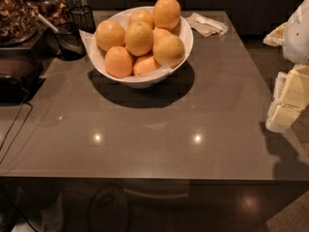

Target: Pick orange from white bowl

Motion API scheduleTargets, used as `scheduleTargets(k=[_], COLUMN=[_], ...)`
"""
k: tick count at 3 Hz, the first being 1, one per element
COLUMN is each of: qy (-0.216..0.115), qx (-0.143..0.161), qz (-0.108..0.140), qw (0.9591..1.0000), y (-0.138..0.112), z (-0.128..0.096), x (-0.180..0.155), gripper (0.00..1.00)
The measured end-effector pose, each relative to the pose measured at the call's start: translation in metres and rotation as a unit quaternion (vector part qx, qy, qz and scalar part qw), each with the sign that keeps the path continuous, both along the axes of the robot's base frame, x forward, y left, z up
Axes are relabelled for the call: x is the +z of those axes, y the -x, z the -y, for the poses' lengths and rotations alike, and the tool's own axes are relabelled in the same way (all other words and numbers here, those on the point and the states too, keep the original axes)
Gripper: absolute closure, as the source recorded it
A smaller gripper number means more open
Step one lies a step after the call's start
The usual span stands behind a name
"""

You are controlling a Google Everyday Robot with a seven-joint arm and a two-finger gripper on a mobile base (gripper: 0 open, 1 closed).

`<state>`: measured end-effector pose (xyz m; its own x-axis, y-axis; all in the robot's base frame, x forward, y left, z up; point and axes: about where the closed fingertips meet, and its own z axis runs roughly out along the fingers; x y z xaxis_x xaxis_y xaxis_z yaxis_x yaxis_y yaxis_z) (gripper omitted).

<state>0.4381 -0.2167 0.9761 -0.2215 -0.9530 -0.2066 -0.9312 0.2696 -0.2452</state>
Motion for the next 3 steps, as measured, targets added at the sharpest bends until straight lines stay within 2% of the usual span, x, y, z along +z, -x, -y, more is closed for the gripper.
scheduleTargets(k=[1,2,3], qy=[0.0,-0.004,-0.006], qx=[0.0,0.003,0.008], qz=[0.0,-0.019,-0.042], qw=[1.0,0.9998,0.9991], y=[0.0,-0.02,-0.065], z=[0.0,-0.013,-0.041], x=[0.0,0.004,0.007], gripper=[0.0,0.0,0.0])
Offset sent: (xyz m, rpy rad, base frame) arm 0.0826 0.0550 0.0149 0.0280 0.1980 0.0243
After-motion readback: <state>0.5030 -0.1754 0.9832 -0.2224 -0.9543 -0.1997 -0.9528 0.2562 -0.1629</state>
